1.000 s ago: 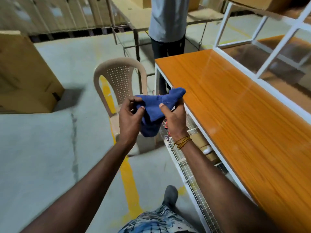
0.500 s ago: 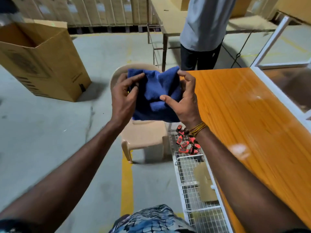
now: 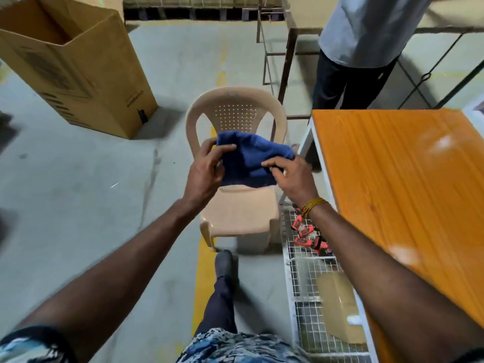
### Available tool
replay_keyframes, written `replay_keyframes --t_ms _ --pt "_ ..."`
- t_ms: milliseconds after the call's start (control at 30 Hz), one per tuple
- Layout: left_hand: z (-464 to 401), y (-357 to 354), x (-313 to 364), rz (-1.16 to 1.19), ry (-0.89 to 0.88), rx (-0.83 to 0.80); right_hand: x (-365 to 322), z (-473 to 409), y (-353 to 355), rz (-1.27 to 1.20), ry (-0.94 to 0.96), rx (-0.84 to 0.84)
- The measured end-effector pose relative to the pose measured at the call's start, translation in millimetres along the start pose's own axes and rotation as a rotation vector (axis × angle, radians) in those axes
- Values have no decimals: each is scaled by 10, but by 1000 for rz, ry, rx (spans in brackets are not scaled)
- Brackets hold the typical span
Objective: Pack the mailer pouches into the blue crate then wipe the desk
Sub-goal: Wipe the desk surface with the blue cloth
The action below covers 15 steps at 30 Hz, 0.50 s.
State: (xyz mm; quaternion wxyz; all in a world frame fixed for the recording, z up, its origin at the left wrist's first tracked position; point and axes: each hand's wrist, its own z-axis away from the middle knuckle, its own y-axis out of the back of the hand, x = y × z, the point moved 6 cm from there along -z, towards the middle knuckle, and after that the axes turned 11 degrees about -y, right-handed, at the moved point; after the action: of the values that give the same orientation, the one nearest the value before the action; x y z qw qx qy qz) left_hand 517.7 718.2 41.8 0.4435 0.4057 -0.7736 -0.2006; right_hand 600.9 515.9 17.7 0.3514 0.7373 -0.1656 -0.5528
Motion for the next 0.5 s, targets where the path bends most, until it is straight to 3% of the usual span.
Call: replay_keyframes --t_ms 200,300,433,500 --pt "180 -936 -1208 -51 134 -160 757 -531 -1049 246 -147 -47" --pt "133 -1390 -1897 -20 249 -184 1157 -929 -1667 356 -104 -93" --pt "83 -2020 -2700 75 385 -293 1739 -1465 -2474 421 -228 -346" --pt "105 -2332 -3107 11 379 -366 1995 -1686 -2786 424 -279 -405"
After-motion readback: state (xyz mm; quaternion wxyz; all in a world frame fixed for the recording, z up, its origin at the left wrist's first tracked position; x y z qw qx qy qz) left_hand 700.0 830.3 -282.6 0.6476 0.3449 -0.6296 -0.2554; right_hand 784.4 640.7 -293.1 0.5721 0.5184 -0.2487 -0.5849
